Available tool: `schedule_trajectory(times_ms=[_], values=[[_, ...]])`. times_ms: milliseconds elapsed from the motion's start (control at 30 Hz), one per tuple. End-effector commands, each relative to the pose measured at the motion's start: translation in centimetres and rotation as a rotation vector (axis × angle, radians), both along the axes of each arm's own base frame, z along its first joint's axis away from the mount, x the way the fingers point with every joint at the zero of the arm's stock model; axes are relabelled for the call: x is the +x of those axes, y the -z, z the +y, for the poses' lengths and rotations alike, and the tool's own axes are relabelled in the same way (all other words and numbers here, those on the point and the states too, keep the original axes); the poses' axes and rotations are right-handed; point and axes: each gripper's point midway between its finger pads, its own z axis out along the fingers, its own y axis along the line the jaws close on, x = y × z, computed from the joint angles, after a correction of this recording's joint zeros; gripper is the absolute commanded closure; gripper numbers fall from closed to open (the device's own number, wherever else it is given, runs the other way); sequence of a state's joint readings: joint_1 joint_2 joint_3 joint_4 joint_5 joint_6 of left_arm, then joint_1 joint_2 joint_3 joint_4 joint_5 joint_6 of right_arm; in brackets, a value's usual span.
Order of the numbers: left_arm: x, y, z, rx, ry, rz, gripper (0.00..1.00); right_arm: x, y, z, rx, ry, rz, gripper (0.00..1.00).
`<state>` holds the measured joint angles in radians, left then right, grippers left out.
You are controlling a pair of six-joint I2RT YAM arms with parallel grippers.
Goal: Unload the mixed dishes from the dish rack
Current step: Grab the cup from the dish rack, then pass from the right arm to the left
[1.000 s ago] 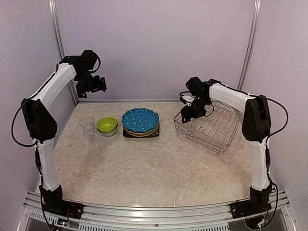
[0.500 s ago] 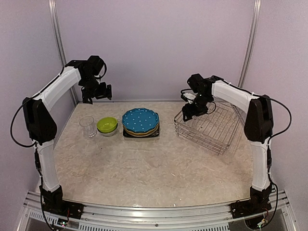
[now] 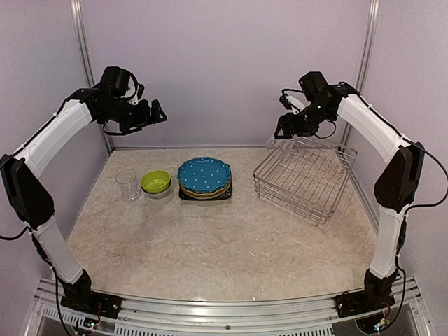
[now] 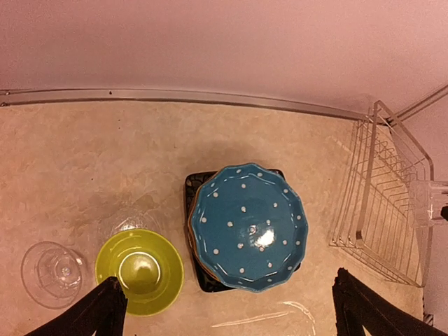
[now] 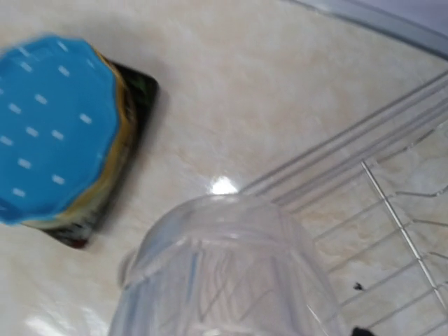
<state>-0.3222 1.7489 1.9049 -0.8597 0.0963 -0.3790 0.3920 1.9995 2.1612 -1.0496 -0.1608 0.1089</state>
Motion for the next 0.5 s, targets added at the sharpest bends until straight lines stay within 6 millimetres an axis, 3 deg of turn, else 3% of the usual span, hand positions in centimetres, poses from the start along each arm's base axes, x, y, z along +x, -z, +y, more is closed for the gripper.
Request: schedule_trajectory(times_ms=[0,300,467], values=[[-0.2,-4.4,-2.9,-0.121,0.145,-0.222,0.01,-1.5,-7.0,1.8,0.256,-0.087,-0.069,0.74],[-4.7,-11.1,-5.8,-0.264,0.357,-0.515,0.01,-3.9,-14.9,5.5,0.644,-0.25,-0.113,0.74],[-7.6,-12.9,-8.2,-0.266,0.484,-0.67,0.01,-5.1,-19.8,6.9,0.942,-0.327,-0.127,0.75]])
